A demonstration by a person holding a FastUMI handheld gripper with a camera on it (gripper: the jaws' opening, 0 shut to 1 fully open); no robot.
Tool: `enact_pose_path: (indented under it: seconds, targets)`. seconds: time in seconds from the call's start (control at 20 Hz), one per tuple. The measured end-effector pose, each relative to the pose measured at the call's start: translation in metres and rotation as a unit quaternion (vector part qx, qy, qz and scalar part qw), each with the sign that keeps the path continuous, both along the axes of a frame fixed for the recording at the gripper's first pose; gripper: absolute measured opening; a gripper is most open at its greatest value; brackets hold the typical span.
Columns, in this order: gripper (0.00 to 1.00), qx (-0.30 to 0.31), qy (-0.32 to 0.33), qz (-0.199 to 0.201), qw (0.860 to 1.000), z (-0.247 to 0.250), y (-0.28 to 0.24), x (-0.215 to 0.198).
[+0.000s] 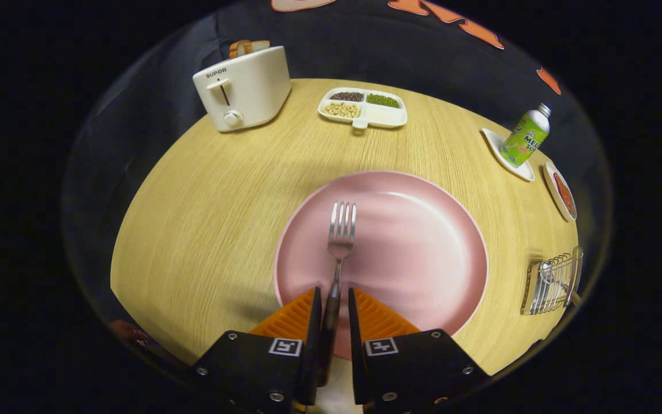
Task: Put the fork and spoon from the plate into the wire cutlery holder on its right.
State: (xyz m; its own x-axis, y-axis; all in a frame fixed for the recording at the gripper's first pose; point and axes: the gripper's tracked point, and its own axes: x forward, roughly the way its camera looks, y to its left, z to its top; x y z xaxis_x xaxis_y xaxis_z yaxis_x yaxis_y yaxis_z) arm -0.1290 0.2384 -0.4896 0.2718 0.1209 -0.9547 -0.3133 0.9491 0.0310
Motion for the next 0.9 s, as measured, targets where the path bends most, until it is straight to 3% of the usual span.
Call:
enact_pose_path:
  seconds: [0.3, 0.6, 0.9]
  targets:
    - [0.09, 0.007, 0.031, -0.015, 0.999, -0.002, -0.006, -0.004]
    - [0.05, 0.047, 0.013, -0.053, 0.997, 0.023, -0.014, 0.008]
    - [0.05, 0.062, -0.056, -0.076, 0.994, 0.083, -0.059, 0.035]
